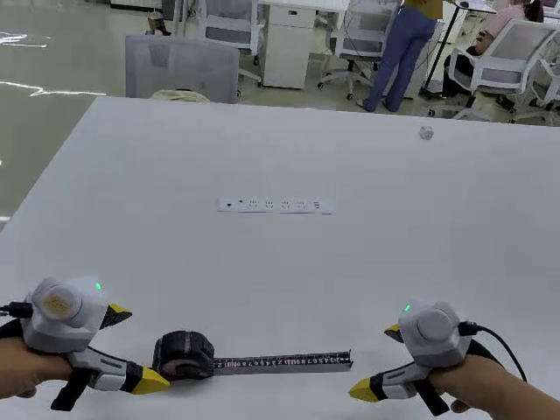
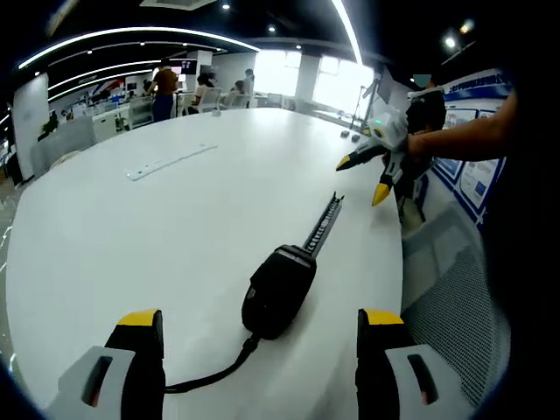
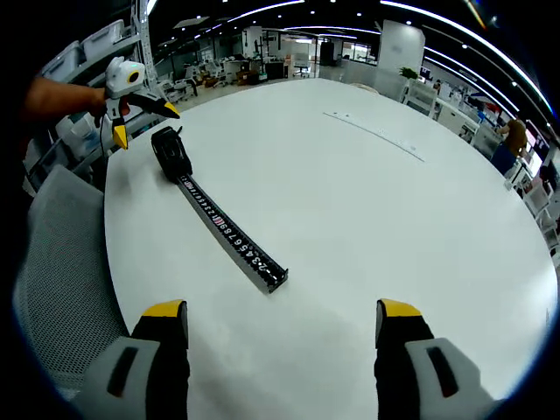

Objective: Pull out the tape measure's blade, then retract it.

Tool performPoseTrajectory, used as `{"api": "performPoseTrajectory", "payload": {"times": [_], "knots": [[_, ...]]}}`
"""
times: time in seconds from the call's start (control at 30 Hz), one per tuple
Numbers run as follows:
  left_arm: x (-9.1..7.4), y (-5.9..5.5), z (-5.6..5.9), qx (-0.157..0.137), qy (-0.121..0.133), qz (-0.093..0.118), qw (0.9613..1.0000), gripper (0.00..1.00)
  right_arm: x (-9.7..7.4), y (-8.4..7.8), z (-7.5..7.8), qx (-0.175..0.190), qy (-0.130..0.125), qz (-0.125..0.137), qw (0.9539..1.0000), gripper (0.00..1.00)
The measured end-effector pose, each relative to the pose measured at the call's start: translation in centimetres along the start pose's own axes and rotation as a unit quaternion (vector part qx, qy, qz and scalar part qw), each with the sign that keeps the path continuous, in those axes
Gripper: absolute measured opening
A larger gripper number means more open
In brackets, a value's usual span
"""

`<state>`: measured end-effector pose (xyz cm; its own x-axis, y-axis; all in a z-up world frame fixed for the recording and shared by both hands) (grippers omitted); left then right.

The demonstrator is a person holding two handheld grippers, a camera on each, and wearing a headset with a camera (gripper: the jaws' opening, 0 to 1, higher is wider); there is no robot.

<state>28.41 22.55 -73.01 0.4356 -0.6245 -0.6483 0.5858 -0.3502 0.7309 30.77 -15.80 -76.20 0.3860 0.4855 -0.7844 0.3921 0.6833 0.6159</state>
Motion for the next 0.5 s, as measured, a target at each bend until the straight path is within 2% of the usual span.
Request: {"api": "performPoseTrajectory", "payload": {"times": [0.07,0.13,0.2,0.37,0.5], "knots": [[-0.5,-0.1,-0.2,-0.010,0.010,0.009,0.9999,0.90,-0.6,0.0,0.0,0.016,-0.010,0.015,0.9997,0.96],[-0.9,-0.1,-0.3,-0.024,0.020,0.022,0.9993,0.93,-1.3,0.1,-0.1,0.026,-0.023,0.030,0.9989,0.99],[-1.6,-0.2,-0.4,-0.034,0.027,0.042,0.9982,0.96,-1.8,-0.4,-0.3,0.031,-0.026,0.034,0.9986,1.00],[-2.7,-1.8,0.0,-0.050,0.035,0.045,0.9971,1.00,-2.8,-1.4,-0.9,0.051,-0.047,0.052,0.9962,1.00],[-3.9,-2.5,0.2,-0.064,0.050,0.064,0.9946,1.00,-3.7,-2.0,-1.6,0.065,-0.058,0.060,0.9944,1.00]]}}
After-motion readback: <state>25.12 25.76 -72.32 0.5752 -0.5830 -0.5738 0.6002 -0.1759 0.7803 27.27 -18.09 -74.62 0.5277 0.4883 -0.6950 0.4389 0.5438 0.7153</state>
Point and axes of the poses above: the centre of the closed fingertips' face, and the gripper's own axes: x roughly forward along the fingers, z roughly to its right, y roughly out of its top, the point moved 4 cm from there along -x, roughly backward along the fingers, and after that the axes turned 6 degrees about -x, right-handed, at the moved point
